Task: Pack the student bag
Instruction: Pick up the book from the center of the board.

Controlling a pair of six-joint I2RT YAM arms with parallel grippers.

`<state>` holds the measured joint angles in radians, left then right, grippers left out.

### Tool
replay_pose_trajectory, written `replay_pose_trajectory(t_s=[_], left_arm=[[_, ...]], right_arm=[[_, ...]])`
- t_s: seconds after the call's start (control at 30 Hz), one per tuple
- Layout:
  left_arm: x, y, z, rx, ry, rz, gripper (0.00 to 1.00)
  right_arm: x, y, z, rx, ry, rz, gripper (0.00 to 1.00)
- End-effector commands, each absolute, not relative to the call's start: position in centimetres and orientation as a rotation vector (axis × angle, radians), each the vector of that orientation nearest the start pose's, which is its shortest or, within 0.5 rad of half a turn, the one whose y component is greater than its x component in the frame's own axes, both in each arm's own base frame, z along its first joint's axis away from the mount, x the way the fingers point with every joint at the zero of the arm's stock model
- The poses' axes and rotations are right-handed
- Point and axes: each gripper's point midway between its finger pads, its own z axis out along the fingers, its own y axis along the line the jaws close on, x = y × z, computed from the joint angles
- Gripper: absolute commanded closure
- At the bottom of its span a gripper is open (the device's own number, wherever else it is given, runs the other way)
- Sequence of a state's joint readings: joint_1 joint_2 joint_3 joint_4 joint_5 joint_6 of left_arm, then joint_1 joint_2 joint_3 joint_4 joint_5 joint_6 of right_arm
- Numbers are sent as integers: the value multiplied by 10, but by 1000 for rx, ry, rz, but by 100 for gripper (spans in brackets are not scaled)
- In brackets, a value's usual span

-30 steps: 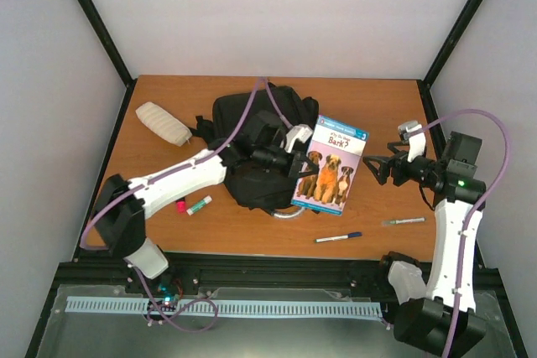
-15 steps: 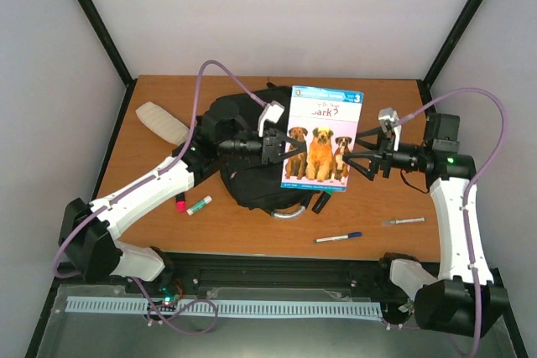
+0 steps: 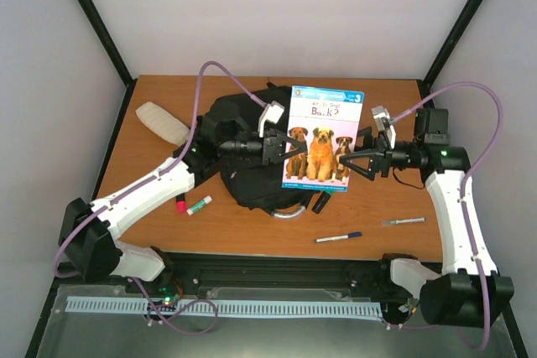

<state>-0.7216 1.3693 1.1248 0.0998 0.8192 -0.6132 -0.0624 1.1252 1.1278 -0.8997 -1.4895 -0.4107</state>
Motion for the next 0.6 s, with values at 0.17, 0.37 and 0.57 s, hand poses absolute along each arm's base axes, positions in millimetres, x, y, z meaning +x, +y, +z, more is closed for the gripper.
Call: replay_pose_trajectory(t_s=[0.17, 0.37, 0.57], left_arm=[[245, -358, 345, 718, 1816, -1483, 99], [242, -357, 342, 730, 1811, -1486, 97], [250, -355, 326, 711, 1863, -1415, 79]], right_arm=[[188, 162, 363, -891, 1559, 1543, 25], [208, 161, 352, -823, 1663, 1492, 53], [239, 155, 331, -736, 1774, 1373, 93]])
